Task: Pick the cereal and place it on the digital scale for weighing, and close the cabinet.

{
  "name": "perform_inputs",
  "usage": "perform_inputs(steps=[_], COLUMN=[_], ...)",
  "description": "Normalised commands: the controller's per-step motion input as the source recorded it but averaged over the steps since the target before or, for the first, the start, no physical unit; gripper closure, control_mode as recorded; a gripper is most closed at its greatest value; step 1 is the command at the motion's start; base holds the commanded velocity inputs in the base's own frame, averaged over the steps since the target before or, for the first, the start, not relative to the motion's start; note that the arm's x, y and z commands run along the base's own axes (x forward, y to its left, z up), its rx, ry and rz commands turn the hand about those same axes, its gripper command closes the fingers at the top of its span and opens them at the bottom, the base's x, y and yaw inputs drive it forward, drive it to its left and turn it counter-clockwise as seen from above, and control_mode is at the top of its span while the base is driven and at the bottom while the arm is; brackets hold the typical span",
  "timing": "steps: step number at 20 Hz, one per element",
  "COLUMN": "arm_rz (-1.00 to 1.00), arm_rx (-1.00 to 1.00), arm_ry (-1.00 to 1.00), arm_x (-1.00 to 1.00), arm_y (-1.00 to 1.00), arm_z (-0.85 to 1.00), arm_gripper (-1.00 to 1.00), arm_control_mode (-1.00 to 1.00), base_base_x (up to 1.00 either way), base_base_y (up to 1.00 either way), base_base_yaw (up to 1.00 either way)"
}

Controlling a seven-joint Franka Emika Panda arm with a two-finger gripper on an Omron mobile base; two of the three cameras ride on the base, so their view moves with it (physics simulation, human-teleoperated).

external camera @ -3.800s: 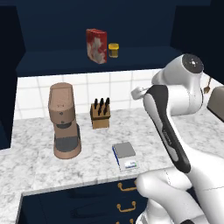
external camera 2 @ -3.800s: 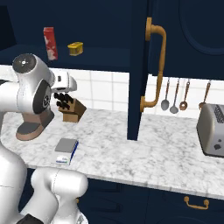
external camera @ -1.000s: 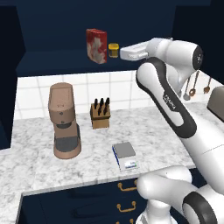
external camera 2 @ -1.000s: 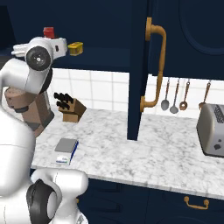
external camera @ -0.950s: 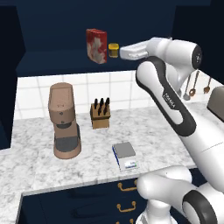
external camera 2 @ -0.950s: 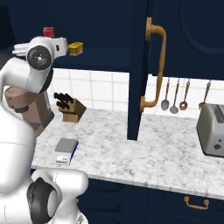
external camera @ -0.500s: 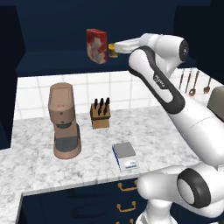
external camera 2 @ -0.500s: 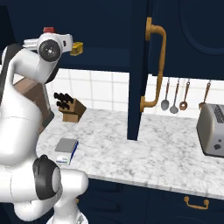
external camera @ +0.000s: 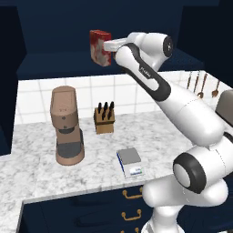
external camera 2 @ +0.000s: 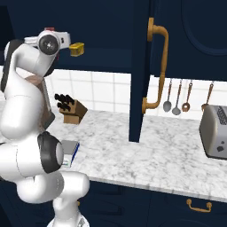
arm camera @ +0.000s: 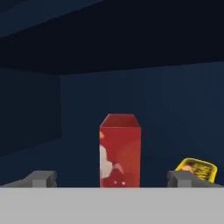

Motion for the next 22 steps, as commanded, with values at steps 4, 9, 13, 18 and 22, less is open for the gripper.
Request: perform_inputs(steps=[4,9,13,18,22], arm_rz=[0.00,0.00,0.00,0.00,0.00], arm_rx=[0.00,0.00,0.00,0.00,0.00], arm_ry=[0.04,0.01,0.01,0.01,0.01], arm_x=[0.38,0.36,0.38,0.12,0.14], arm_y=[0.12,0.21,0.23,0.00,0.05], arm_z=[0.00,0.00,0.00,0.00,0.00], arm_gripper=[-1.00,-1.00,-1.00,-1.00,1.00], arm_control_mode=[-1.00,-1.00,-1.00,-1.00,-1.00], base_base_x=[0.00,0.00,0.00,0.00,0.00], base_base_y=[0.00,0.00,0.00,0.00,0.00], base_base_yaw=[0.00,0.00,0.00,0.00,0.00])
